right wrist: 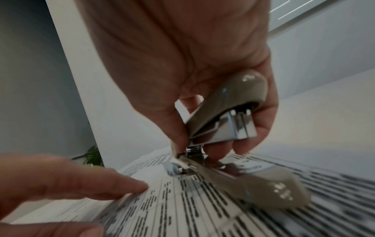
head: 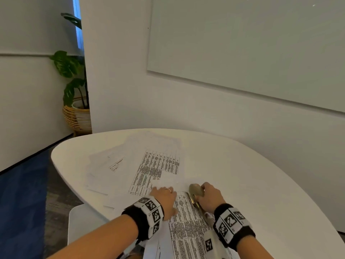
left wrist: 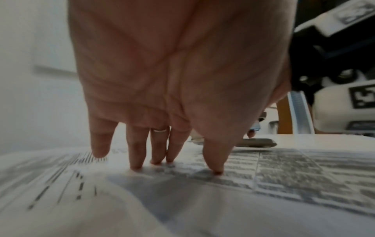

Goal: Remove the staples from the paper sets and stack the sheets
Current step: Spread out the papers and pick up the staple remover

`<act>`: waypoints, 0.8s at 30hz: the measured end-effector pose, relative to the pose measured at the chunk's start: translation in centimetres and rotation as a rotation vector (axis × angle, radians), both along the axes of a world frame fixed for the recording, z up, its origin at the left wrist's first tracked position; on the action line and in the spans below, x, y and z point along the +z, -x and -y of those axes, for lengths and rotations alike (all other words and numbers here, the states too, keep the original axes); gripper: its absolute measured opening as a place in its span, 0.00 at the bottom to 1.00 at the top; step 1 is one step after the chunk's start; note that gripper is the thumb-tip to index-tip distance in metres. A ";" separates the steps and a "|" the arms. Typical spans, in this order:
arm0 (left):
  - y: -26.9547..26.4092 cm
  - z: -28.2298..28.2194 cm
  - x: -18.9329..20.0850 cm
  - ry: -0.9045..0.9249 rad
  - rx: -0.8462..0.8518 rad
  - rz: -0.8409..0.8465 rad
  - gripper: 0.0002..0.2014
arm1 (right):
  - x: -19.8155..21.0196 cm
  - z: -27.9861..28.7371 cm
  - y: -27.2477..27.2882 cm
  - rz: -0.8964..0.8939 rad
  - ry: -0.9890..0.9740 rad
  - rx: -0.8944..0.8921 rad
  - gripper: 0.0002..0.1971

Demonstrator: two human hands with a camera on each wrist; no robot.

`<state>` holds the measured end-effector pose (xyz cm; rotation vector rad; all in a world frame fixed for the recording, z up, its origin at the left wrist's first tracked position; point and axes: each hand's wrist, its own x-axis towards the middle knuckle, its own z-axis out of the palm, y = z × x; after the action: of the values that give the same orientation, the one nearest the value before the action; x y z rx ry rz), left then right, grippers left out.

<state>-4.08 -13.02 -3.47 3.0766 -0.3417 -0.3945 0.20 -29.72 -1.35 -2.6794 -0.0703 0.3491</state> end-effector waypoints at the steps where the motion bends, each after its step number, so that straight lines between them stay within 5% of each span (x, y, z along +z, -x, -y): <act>1: -0.2 0.1 0.0 -0.033 -0.004 0.015 0.29 | 0.0 -0.4 -0.3 0.006 0.005 0.000 0.17; 15: -0.2 -0.9 -1.1 0.075 0.039 0.003 0.45 | -1.4 -4.9 -0.5 0.118 0.296 0.115 0.14; 24: -0.4 -1.0 -1.4 0.116 0.036 -0.015 0.45 | -0.8 -4.8 -1.6 0.070 0.345 0.145 0.14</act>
<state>-3.65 -12.00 -4.88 2.9604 -0.2979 -0.3812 1.78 -24.87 -2.13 -3.0377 -0.2474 0.3383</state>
